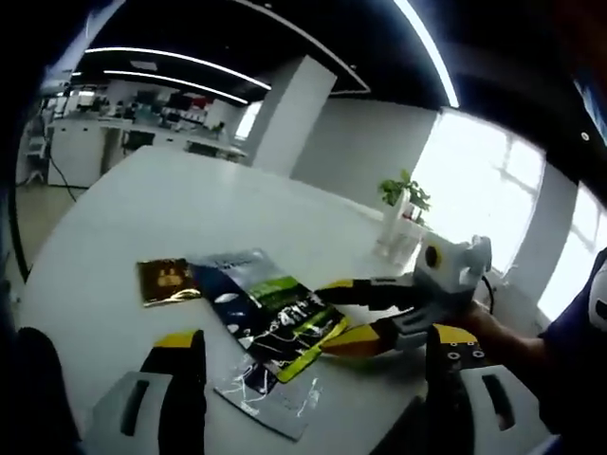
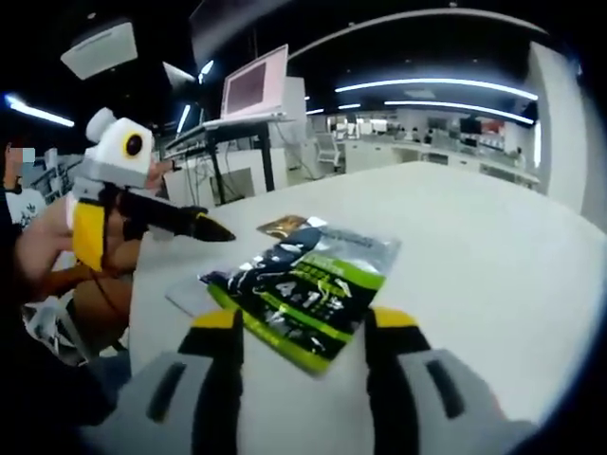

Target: Arrange the skincare products in the storage area until every visible bottle or jar stands upright without overlapping.

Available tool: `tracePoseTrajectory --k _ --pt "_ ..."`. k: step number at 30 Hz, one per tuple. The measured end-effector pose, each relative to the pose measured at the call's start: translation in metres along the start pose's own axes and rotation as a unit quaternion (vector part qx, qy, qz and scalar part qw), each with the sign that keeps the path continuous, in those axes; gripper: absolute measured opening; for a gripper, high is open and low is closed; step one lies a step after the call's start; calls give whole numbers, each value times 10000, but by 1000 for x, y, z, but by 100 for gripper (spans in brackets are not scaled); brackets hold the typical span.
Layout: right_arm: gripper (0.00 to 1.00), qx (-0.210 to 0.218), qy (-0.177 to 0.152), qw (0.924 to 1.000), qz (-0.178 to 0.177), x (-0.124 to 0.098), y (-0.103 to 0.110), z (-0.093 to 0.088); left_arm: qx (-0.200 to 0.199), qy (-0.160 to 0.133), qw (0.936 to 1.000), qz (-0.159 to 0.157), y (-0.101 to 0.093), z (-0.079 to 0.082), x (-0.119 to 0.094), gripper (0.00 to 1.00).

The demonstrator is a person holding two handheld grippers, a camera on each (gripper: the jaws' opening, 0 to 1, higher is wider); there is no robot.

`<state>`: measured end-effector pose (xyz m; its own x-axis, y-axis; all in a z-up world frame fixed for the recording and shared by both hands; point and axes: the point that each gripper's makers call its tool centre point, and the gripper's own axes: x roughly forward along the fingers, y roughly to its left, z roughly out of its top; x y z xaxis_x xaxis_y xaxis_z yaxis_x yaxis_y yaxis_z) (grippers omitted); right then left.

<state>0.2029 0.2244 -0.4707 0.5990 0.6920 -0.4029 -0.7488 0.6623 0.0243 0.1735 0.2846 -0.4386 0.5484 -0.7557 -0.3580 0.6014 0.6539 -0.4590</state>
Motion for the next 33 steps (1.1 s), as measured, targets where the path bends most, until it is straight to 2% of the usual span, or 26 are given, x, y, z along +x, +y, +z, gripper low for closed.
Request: tracePoseTrajectory --k 7,11,24,33 --pt "51 69 -62 10000 8 0 0 1 -55 104 9999 1 1 1 7 98" --pt "52 89 -111 9999 14 0 0 1 -250 120 9996 -83 1 3 11 99" --pt "52 87 -161 9998 -2 2 -2 1 -406 278 9988 -20 5 1 22 99" --pt "52 188 -259 9995 6 2 -4 2 -567 334 9977 -165 -1 6 27 99"
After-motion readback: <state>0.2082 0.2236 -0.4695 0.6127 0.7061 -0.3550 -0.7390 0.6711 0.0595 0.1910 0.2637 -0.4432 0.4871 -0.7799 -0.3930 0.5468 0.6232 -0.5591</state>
